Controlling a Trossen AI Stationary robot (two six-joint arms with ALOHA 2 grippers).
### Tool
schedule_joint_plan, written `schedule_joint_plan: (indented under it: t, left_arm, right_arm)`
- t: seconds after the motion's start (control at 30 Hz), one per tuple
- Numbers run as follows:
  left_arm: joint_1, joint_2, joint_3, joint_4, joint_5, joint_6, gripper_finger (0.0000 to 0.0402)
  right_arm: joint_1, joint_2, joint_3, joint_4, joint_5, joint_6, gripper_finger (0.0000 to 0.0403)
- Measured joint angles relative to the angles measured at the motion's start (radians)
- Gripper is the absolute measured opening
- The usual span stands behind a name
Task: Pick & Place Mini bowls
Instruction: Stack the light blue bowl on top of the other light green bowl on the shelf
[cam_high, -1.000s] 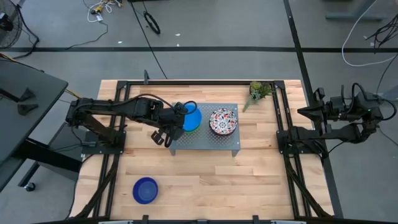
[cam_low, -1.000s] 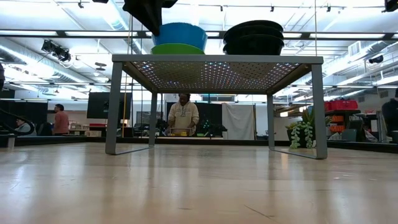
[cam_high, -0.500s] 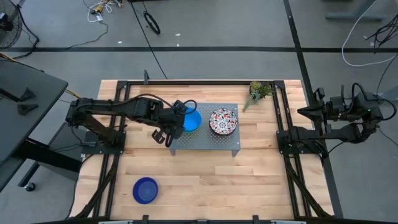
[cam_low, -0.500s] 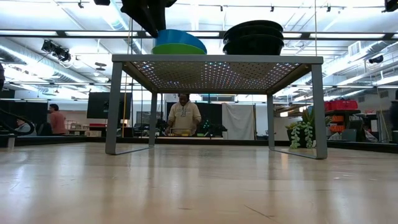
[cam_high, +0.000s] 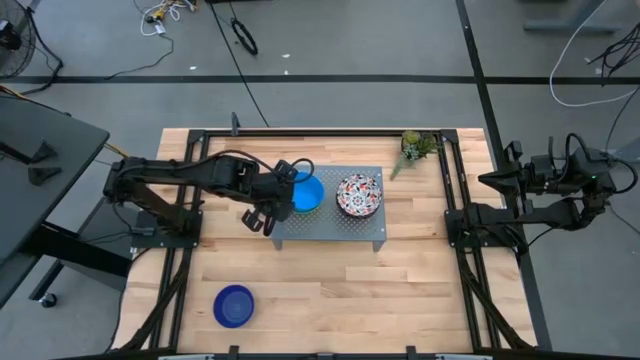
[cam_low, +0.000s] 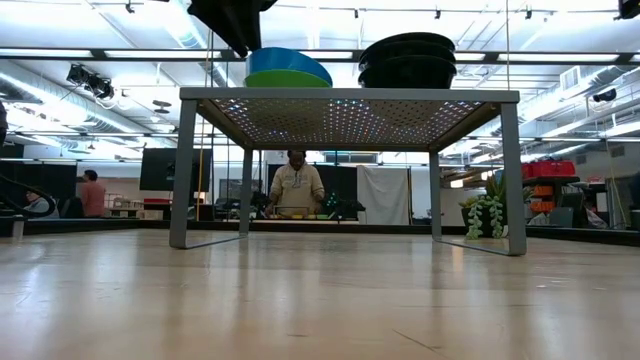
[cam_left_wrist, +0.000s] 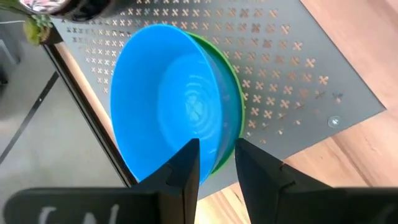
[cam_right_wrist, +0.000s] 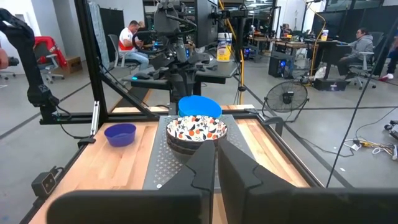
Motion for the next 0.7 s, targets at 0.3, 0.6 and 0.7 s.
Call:
schedule_joint_plan:
  t: [0.3,0.6,0.7]
  left_arm:
    - [-0.007,-0.03,0.026,-0.017,0.002,-0.045,0.0108]
    - [-0.006,-0.031,0.135,0.006,0.028,-0.202,0.0096]
    - [-0.005,-0.031,0.135,0.02,0.029,-0.271,0.0073]
  right_arm:
    - [0.0,0.0,0.0,0.0,0.0,0.0,0.0023]
    - [0.0,0.0,0.0,0.0,0.0,0.0,0.0023]
    - [0.0,0.0,0.0,0.0,0.0,0.0,0.0023]
